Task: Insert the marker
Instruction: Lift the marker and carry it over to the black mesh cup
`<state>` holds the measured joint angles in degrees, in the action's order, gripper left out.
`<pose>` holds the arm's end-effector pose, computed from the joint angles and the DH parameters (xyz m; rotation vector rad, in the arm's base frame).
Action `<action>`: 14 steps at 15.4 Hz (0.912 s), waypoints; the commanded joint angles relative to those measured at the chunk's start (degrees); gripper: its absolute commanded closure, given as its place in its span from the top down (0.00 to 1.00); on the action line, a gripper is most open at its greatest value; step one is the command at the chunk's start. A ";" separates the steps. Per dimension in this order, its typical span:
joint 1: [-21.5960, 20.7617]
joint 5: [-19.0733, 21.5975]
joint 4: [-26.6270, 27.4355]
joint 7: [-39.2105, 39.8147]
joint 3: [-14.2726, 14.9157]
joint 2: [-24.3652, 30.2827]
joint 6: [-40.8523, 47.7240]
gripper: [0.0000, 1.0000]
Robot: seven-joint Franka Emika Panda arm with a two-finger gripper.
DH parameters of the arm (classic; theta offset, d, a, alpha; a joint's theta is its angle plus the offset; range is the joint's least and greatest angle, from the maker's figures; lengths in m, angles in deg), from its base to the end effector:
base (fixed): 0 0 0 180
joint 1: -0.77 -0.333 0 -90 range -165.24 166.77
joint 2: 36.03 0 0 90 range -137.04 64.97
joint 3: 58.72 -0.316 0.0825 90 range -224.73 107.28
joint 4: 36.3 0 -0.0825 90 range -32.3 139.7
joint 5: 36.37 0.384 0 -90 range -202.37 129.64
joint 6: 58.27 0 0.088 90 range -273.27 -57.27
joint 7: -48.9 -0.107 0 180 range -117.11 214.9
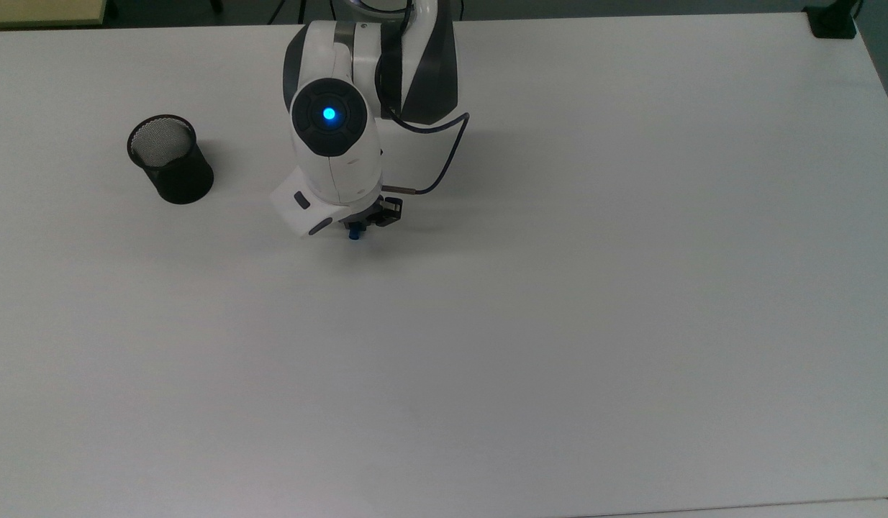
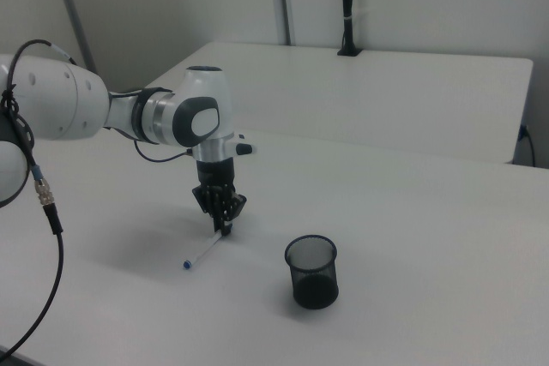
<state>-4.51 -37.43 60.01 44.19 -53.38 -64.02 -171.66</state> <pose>0.6511 0.0040 0.3046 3.0583 -0.1034 -0.2853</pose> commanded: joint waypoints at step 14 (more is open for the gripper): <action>12.56 0.89 -6.04 -0.04 1.07 15.33 -2.27 0.11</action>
<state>3.62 -37.37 54.29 43.69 -52.14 -50.32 -172.58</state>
